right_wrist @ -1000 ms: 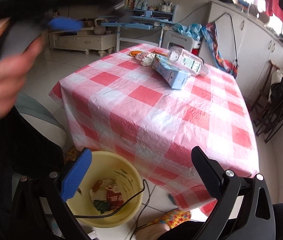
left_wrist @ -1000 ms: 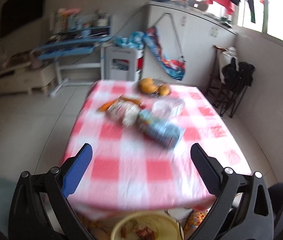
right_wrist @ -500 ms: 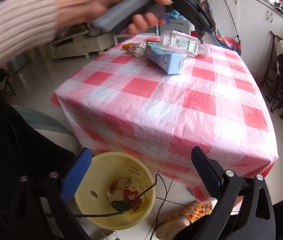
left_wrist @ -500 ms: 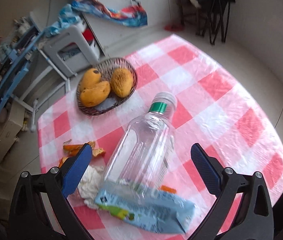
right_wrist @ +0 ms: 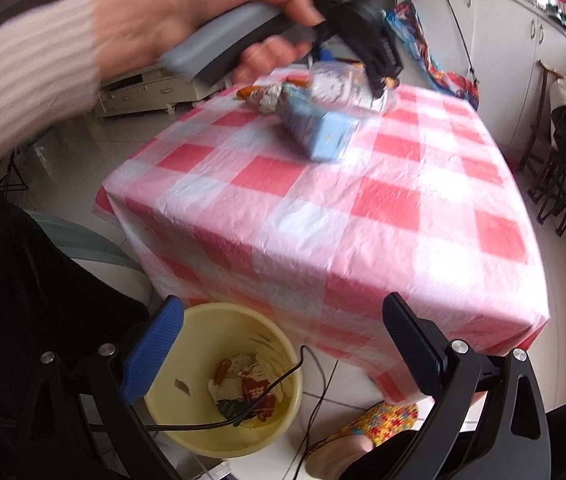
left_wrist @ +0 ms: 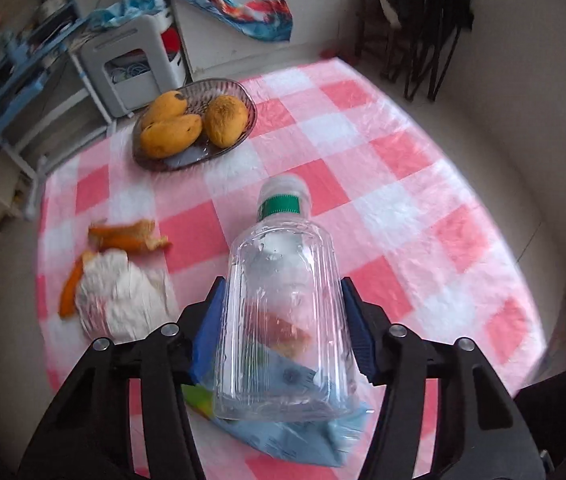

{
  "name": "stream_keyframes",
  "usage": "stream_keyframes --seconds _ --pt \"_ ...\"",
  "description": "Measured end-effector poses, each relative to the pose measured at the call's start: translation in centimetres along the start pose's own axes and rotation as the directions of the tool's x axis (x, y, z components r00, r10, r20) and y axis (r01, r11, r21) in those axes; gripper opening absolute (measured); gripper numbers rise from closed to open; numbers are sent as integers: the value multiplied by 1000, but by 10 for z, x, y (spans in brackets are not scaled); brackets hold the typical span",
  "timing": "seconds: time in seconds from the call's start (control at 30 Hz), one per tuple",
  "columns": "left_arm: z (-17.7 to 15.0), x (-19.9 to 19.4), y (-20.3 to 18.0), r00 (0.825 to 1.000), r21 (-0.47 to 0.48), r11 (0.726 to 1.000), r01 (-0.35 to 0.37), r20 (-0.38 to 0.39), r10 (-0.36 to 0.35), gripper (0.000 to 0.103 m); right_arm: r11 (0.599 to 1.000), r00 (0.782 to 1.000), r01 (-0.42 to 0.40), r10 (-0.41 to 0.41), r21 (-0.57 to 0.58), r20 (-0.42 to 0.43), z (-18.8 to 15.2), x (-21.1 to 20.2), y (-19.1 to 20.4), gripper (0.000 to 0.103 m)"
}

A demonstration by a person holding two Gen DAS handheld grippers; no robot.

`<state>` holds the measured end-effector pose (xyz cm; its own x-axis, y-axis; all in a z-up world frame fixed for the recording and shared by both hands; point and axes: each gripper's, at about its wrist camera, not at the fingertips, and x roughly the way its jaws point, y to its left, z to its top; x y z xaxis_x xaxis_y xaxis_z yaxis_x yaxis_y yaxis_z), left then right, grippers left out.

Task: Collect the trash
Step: 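Reach to the clear plastic bottle and grasp it with the left gripper, then grasp the blue juice carton with the right gripper while the left lifts the bottle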

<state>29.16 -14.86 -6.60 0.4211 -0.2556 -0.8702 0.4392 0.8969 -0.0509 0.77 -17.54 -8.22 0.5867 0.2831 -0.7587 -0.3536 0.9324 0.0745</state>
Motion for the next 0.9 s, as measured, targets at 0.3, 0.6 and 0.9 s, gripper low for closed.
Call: stream_keyframes --seconds 0.3,0.6,0.9 --pt "-87 -83 82 971 -365 922 126 237 -39 54 990 999 26 -20 -139 50 41 4 5 95" --pt "-154 -93 131 966 -539 834 118 258 30 54 953 999 31 -19 -300 42 96 60 20 95" --pt "-149 -70 138 987 -555 832 7 140 85 55 951 999 2 -14 -309 -35 131 115 9 95"
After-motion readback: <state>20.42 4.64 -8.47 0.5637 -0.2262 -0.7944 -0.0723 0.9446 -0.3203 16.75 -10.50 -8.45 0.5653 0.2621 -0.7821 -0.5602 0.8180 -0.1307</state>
